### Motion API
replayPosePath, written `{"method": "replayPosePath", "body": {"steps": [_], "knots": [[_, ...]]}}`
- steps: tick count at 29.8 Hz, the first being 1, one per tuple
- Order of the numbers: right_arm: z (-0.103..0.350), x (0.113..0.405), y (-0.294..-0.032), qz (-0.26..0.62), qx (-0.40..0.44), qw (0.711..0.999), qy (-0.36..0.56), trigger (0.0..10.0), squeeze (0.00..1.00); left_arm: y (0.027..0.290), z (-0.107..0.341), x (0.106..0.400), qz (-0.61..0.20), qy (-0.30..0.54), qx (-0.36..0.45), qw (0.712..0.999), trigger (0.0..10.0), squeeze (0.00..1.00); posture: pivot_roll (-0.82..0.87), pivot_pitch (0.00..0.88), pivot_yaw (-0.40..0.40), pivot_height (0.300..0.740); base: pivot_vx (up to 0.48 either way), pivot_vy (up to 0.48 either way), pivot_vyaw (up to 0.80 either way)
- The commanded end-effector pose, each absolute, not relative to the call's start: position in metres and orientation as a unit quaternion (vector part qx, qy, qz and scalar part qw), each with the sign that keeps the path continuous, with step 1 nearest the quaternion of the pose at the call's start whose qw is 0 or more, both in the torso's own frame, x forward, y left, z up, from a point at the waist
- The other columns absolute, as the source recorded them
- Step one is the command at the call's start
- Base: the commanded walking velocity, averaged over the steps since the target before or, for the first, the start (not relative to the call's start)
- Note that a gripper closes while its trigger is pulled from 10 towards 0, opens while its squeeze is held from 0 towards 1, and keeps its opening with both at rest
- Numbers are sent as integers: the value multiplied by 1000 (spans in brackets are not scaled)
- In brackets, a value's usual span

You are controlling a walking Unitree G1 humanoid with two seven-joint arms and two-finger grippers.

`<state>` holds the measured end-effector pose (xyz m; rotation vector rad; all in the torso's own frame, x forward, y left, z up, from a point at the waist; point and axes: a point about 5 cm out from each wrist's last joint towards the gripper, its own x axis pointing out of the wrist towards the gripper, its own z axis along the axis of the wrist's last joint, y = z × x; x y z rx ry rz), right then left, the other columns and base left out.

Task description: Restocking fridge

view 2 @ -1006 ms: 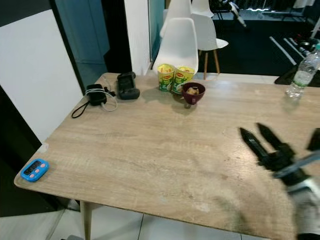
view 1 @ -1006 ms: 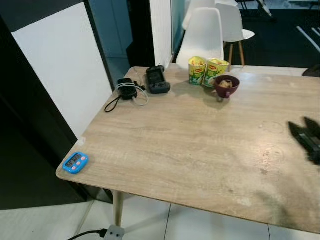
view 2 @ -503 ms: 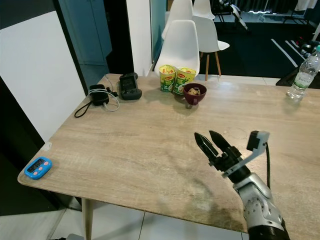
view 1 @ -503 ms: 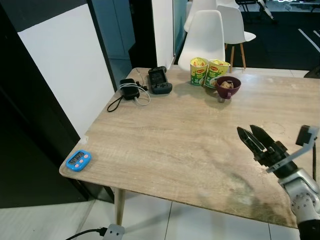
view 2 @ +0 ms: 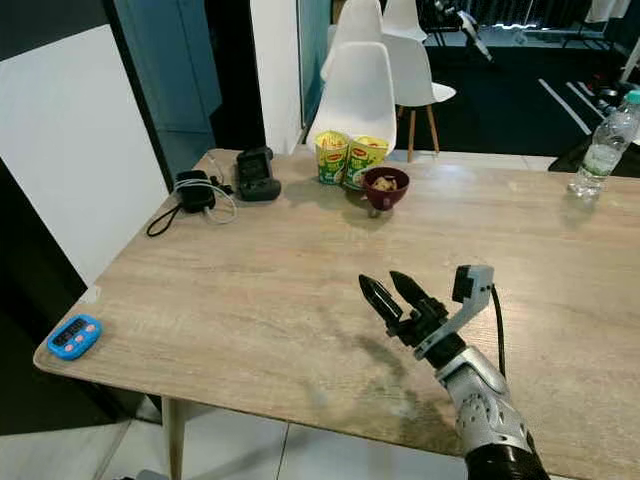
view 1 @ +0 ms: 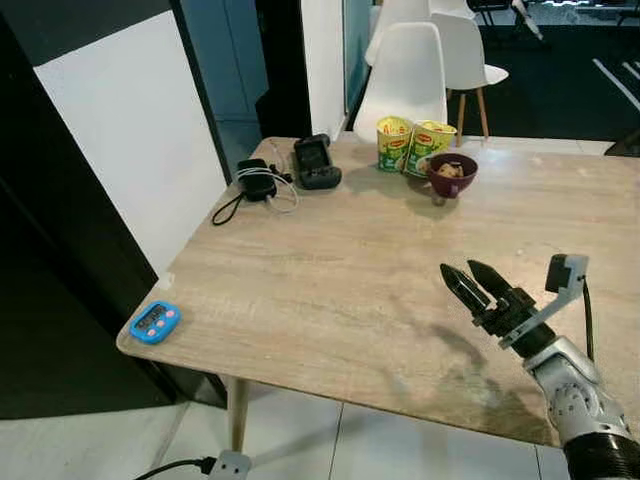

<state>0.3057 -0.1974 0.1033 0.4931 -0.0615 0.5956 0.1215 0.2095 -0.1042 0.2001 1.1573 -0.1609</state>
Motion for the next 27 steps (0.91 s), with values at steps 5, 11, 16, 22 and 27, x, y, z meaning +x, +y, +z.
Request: {"method": "replayPosePath", "body": {"steps": [5, 11, 16, 22, 27], "knots": [[103, 308, -195, 292, 231, 928, -30, 10000, 0, 211, -103, 123, -80, 545, 99, 829, 10000, 0, 50, 0, 22, 740, 284, 0, 0], [102, 310, -193, 297, 222, 928, -23, 10000, 0, 211, -103, 123, -81, 545, 99, 829, 10000, 0, 50, 0, 20, 740, 292, 0, 0], [104, 311, -190, 302, 221, 927, -26, 10000, 0, 210, -104, 122, -82, 545, 96, 829, 10000, 0, 50, 0, 19, 740, 292, 0, 0], [105, 311, -190, 304, 217, 927, -27, 10000, 0, 209, -104, 122, -84, 544, 96, 829, 10000, 0, 44, 0, 19, 740, 286, 0, 0], [106, 311, -192, 304, 216, 927, -30, 10000, 0, 207, -103, 125, -81, 538, 87, 835, 10000, 0, 42, 0, 17, 740, 0, 0, 0]]}}
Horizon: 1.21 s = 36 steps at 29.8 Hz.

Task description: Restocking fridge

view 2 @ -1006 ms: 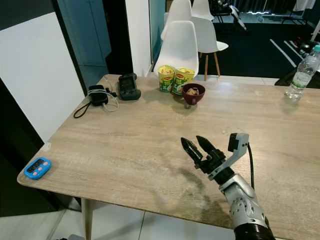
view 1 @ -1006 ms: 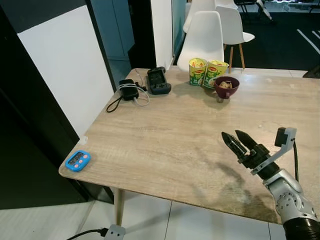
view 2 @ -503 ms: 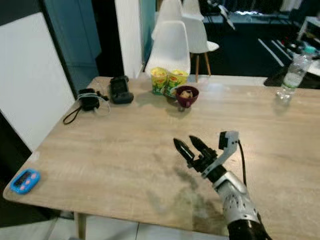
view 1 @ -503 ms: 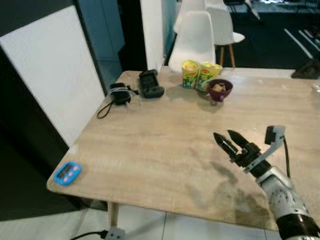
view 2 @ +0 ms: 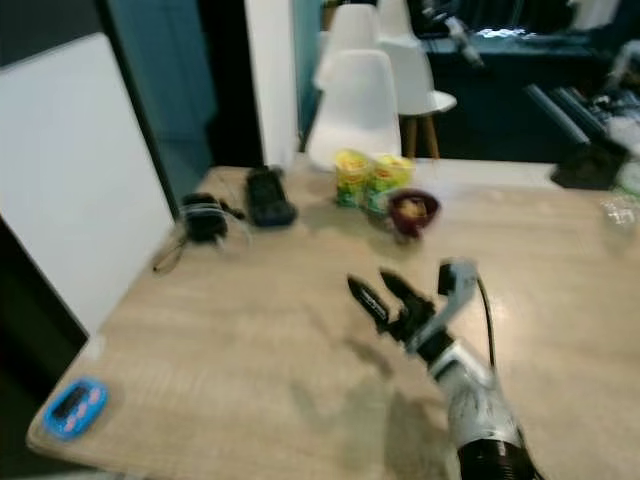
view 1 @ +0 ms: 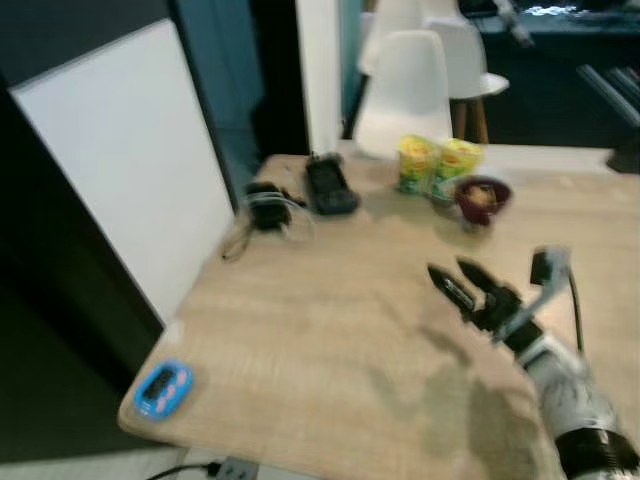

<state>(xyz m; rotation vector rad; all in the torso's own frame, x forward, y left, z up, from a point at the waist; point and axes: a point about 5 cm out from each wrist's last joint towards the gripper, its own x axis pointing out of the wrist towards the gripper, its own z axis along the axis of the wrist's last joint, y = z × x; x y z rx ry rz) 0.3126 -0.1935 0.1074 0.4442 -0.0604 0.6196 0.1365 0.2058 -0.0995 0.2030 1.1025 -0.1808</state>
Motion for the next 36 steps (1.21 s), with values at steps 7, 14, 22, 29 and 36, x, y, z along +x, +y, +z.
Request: {"method": "replayPosePath", "body": {"steps": [7, 14, 22, 29, 36], "knots": [[107, 313, -190, 309, 214, 926, -29, 10000, 0, 204, -103, 127, -86, 536, 82, 836, 10000, 0, 45, 0, 9, 740, 0, -73, 0], [109, 315, -187, 316, 211, 925, -30, 10000, 0, 201, -104, 125, -92, 538, 79, 834, 10000, 0, 51, 0, 3, 740, 0, -409, 0], [108, 317, -185, 316, 202, 927, -22, 10000, 0, 199, -104, 127, -94, 536, 79, 836, 10000, 0, 48, 0, 2, 740, 0, -436, 0], [105, 317, -183, 316, 196, 928, -17, 10000, 0, 196, -102, 134, -97, 529, 83, 839, 10000, 0, 53, 0, -3, 740, 0, -432, 0], [98, 319, -179, 312, 180, 933, 4, 10000, 0, 202, -102, 130, -83, 532, 85, 838, 10000, 0, 59, 0, -12, 740, 0, -100, 0]]}}
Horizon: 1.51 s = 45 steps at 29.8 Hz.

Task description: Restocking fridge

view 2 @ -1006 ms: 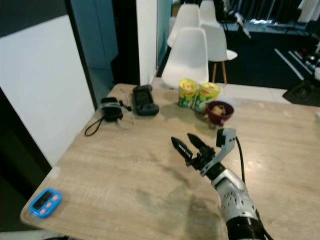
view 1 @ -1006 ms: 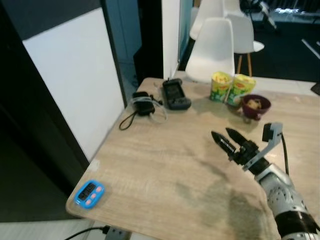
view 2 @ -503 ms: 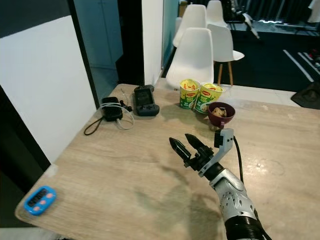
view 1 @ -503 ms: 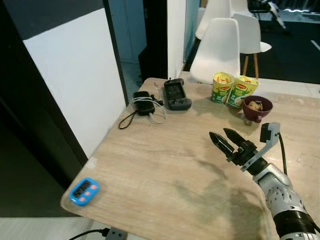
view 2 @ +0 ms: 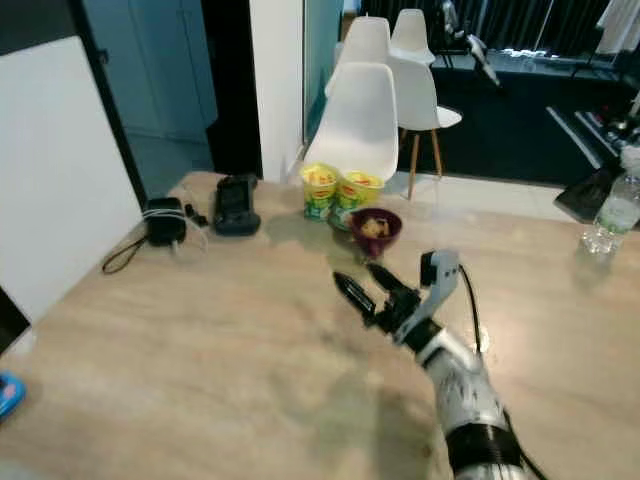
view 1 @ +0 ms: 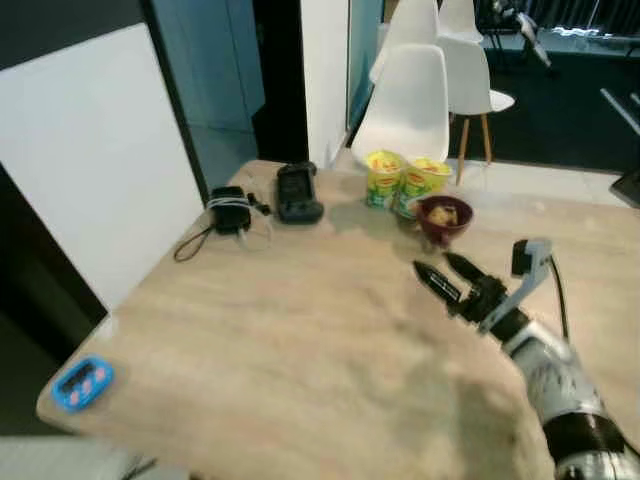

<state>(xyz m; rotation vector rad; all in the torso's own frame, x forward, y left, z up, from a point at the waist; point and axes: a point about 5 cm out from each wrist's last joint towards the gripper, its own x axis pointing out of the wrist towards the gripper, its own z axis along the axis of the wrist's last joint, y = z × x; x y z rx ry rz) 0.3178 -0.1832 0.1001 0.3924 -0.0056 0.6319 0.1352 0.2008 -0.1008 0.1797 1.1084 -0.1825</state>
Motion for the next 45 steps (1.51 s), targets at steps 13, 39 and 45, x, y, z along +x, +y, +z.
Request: {"method": "replayPosePath", "body": {"steps": [13, 39, 45], "knots": [[101, 327, -176, 293, 183, 938, 1, 10000, 0, 203, -103, 128, -80, 531, 81, 839, 10000, 0, 60, 0, -9, 740, 0, 0, 304], [103, 341, -196, 182, 140, 973, 1, 10000, 0, 201, -105, 121, -85, 540, 77, 834, 10000, 0, 59, 0, -9, 740, 0, 0, 557], [106, 344, -202, 157, 138, 978, -5, 10000, 0, 201, -104, 125, -89, 538, 79, 835, 10000, 0, 59, 0, -9, 740, 0, -394, 0]]}}
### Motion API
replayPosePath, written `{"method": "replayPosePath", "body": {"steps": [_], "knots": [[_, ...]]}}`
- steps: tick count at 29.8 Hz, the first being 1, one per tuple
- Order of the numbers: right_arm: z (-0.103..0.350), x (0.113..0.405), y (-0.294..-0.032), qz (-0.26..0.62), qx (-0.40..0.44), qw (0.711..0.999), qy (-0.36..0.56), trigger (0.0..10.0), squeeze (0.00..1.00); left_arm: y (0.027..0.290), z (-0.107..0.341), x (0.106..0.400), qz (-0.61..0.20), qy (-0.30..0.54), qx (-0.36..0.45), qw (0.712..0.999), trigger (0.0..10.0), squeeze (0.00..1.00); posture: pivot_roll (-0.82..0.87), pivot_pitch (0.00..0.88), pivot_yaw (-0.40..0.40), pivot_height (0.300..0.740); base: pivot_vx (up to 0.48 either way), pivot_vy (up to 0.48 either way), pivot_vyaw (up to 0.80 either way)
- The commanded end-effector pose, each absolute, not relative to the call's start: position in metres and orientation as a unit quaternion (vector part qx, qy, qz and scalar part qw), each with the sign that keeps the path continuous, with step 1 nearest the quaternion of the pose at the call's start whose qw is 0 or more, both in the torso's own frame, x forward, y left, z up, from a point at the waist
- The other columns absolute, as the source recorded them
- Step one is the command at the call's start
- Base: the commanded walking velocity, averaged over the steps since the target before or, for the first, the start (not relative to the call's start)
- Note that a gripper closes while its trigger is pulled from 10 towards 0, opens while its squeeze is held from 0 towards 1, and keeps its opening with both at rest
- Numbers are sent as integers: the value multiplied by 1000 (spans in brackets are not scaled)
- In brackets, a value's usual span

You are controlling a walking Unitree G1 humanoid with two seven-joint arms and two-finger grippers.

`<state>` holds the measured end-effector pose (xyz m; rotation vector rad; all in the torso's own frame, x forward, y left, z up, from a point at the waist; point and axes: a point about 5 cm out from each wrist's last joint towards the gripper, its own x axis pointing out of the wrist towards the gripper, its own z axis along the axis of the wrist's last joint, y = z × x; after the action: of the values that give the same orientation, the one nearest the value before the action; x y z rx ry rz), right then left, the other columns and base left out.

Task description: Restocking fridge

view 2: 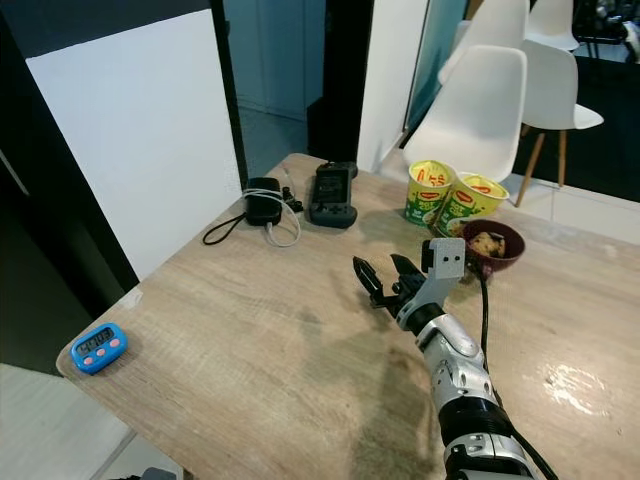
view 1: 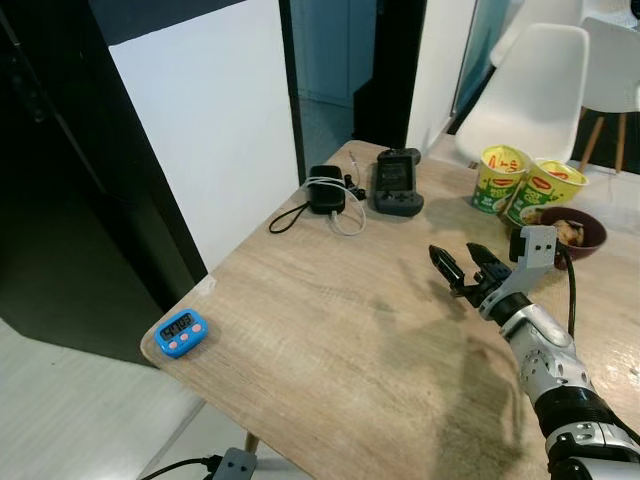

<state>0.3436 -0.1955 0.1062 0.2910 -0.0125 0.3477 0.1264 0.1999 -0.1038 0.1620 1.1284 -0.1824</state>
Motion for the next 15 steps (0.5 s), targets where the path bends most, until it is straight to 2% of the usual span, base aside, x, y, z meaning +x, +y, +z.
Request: {"method": "replayPosePath", "body": {"steps": [1, 3, 15], "knots": [[106, 344, -202, 157, 138, 978, -5, 10000, 0, 201, -104, 125, -89, 538, 79, 835, 10000, 0, 59, 0, -9, 740, 0, -472, 0], [107, 345, -204, 148, 136, 979, -7, 10000, 0, 198, -104, 128, -87, 533, 78, 838, 10000, 0, 58, 0, -9, 740, 0, -471, 0], [112, 349, -204, 132, 94, 987, -7, 10000, 0, 185, -102, 136, -98, 516, 64, 849, 10000, 0, 60, 0, -15, 740, 0, 0, 0]]}}
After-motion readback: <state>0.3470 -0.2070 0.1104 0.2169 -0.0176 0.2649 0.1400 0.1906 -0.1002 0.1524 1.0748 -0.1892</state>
